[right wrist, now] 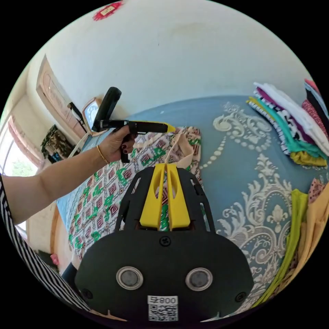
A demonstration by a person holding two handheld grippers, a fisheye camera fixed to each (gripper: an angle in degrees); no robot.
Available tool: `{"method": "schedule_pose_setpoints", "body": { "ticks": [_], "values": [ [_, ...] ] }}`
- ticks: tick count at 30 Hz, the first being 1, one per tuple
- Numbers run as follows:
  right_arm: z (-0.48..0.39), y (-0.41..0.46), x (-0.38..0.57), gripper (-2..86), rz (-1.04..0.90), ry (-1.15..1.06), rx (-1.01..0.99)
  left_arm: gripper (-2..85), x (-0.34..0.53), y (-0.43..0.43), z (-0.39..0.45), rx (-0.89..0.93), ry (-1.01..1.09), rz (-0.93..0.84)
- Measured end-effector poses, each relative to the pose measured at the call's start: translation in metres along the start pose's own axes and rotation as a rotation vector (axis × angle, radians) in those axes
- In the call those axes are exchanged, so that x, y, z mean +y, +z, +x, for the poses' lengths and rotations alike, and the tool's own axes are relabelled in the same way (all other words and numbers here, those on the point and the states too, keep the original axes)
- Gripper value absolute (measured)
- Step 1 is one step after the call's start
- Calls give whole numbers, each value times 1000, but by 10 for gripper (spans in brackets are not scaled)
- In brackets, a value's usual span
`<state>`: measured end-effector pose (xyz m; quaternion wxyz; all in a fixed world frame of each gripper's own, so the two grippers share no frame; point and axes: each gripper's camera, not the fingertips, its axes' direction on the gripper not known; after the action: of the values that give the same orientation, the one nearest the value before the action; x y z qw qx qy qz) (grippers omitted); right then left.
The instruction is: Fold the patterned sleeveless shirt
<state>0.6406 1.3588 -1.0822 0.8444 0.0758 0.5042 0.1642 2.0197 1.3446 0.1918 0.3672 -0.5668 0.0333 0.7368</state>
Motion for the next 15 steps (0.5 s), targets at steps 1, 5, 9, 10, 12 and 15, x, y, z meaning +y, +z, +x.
{"method": "schedule_pose_setpoints", "body": {
  "ticks": [1,5,9,10,12,15],
  "values": [
    [1,6,1,5,-38,7,-22,66,12,-1,-14,25,-58,3],
    [9,12,17,9,-47,56,-90,76,27,-2,-25,49,-81,43],
    [11,-10,21,11,70,51,-22,79,16,14,-10,38,3,26],
    [12,-12,22,10,88,56,-9,79,11,23,-5,18,36,3],
    [16,-6,25,7,108,67,40,66,6,39,-1,-29,64,-58],
    [28,18,22,3,-35,118,28,31,8,60,-3,-117,57,-156]
  ]
}}
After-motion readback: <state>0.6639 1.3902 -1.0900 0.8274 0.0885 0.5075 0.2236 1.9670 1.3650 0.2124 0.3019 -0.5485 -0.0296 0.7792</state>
